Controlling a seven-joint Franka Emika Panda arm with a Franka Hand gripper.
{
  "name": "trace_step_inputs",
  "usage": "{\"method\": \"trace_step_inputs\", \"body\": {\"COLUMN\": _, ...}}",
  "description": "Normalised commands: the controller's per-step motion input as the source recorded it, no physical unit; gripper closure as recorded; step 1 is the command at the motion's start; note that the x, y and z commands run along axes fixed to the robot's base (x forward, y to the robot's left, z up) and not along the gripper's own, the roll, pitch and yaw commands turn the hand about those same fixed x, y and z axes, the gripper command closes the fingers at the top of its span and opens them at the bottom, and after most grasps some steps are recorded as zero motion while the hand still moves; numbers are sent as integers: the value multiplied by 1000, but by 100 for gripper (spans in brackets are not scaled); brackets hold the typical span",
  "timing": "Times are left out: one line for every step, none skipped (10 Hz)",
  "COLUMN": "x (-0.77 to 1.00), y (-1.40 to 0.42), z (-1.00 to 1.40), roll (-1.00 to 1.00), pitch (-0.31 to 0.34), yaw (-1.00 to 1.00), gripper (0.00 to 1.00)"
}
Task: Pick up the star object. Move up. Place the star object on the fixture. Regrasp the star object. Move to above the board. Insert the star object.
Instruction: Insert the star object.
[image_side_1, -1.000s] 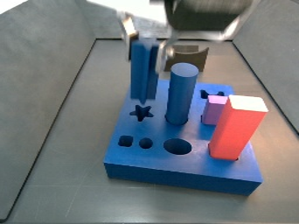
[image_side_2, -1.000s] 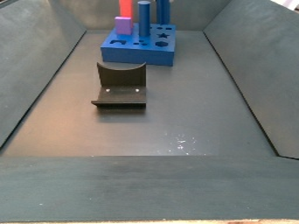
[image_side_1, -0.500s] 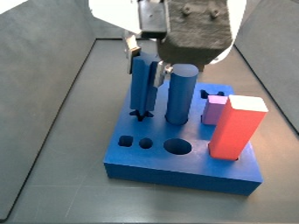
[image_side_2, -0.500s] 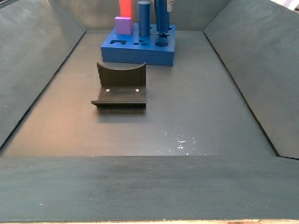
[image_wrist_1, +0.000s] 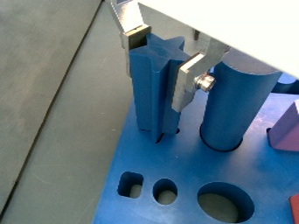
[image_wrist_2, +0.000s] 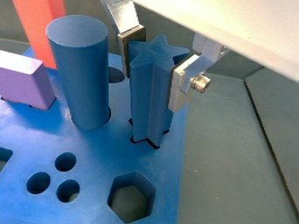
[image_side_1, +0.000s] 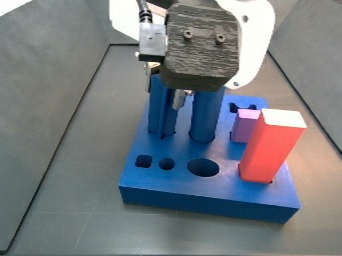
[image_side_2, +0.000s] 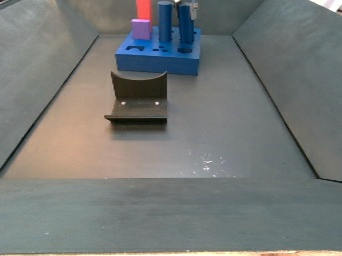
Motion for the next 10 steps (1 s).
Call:
{"method": "trace_step_inputs", "body": {"x": 0, "y": 0, "z": -457, "roll": -200, "pitch": 77, "yaw": -360, "gripper": 100}}
{"method": "trace_step_inputs", "body": {"x": 0, "y": 20, "z": -569, "roll": -219, "pitch": 89, "yaw": -466, "gripper": 100}}
{"method": "trace_step_inputs", "body": {"x": 0, "y": 11, "z": -563, "roll": -224, "pitch": 79, "yaw": -509, "gripper": 100}}
{"method": "trace_step_inputs", "body": {"x": 0, "y": 0, "z": -537, "roll": -249, "pitch": 67, "yaw": -540, "gripper": 100}}
{"method": "trace_step_inputs", "body": {"x": 0, "y": 3, "z": -529, "roll": -250, "pitch": 67, "yaw": -497, "gripper": 100}}
{"method": "trace_step_inputs", "body": {"x": -66, "y": 23, "z": -471, "roll": -259, "pitch": 0, "yaw": -131, "gripper": 100}}
{"method": "trace_step_inputs", "body": {"x": -223, "y": 0, "z": -289, "roll": -123, "pitch": -59, "yaw": 274, "gripper": 100}}
{"method": "trace_step_inputs", "body": {"x": -257, "y": 0, "z": -297, "roll": -107, "pitch": -77, "yaw": 320, "gripper": 100}}
{"method": "trace_step_inputs", "body": {"x": -154, "y": 0, "z": -517, "roll": -191, "pitch": -11, "yaw": 197, "gripper": 100}}
{"method": "trace_step_inputs", "body": {"x": -154, "y": 0, "z": -814, "roll": -167, "pitch": 0, "yaw": 3, "gripper": 100}}
